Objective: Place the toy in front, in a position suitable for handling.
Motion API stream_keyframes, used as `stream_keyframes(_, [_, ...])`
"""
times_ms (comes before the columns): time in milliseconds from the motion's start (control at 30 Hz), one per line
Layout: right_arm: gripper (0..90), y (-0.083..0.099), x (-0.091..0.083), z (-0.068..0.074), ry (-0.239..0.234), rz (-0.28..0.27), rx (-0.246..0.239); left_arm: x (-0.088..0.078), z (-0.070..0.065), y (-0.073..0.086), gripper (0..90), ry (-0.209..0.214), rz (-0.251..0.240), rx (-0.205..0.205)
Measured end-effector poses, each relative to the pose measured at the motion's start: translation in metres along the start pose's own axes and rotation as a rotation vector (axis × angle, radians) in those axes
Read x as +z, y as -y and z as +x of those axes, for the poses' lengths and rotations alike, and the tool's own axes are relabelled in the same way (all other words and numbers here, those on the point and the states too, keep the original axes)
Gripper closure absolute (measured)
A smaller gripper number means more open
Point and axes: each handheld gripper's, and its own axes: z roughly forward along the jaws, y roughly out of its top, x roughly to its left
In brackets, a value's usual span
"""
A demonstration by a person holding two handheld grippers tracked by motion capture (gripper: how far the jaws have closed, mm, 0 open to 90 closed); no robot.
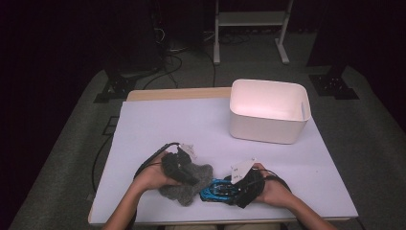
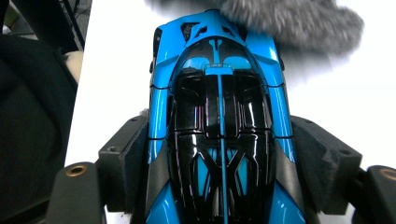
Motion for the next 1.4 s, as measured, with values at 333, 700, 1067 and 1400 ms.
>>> stream_keyframes(333, [25.0, 0.015, -0.015, -0.003, 0.008, 0.008, 0.012, -0.029, 0.013, 0.037, 81.2, -0.071, -0.028, -0.076])
stream_keyframes(700, [24.8, 0.026, -0.024, -0.003, 0.018, 0.002, 0.045, -0.047, 0.027, 0.084, 77.4, -0.136, -0.117, -0.187])
stream_keyframes(1067, [22.6, 0.023, -0.043, -0.002, 0.008, -0.098, 0.1, -0.037, 0.022, 0.088, 55.4, -0.145, -0.228, -0.171])
stream_keyframes(1400, [21.6, 0.026, -0.057, -0.014, 0.008, -0.107, 0.171, -0.039, 0.019, 0.087, 40.3, -0.158, -0.287, -0.157])
